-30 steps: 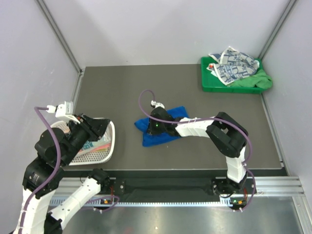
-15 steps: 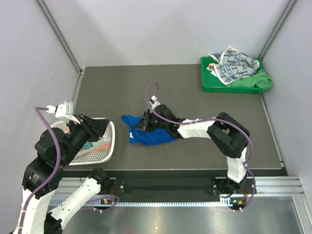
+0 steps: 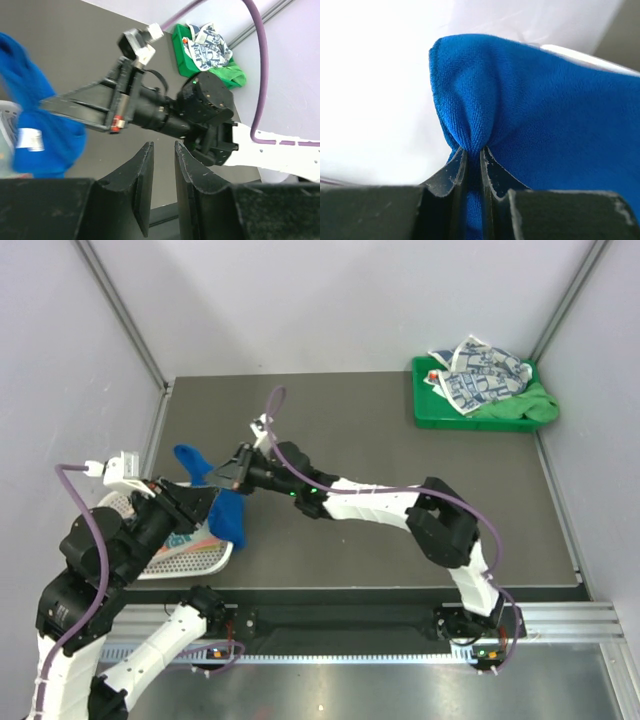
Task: Fold and stack the towels
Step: Neatly place the folded towel into the bin
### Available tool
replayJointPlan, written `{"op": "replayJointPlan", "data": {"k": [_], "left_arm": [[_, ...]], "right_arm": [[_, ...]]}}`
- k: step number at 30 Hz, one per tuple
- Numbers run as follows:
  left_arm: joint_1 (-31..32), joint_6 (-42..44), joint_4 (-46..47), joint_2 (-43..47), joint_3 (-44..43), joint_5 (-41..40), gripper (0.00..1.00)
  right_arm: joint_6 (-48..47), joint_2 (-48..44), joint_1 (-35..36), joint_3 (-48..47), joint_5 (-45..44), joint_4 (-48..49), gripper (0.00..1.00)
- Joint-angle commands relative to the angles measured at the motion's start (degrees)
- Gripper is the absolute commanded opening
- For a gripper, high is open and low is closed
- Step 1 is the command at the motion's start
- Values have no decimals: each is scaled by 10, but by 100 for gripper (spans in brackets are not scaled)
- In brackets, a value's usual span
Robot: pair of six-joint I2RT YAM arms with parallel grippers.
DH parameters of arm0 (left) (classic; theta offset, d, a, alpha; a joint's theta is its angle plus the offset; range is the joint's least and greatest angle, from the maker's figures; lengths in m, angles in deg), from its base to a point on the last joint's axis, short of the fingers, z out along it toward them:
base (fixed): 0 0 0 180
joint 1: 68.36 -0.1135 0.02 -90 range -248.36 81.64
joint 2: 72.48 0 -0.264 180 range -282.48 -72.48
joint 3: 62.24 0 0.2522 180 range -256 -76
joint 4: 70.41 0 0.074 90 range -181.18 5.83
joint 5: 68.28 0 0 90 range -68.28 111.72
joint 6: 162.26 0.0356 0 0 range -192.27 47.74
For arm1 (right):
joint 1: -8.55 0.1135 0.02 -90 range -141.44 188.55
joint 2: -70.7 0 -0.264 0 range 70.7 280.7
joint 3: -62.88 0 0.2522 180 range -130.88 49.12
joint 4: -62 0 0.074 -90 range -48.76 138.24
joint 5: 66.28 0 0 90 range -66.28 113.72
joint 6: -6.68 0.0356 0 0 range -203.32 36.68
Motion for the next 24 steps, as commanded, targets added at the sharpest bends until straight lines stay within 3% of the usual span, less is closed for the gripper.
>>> {"op": "replayJointPlan", "data": {"k": [1,10,24], "left_arm": [[2,-10,-18,2,-26,-9,28],[2,-3,-49,-4,-80,-7,28],[2,-8,-38,1,-75,17,28]], "right_arm": [[23,61,36,-110,-28,-5,0],[51,199,60,-307,-29,-37,0],[59,286,80,-443,-42,-47,0]]}}
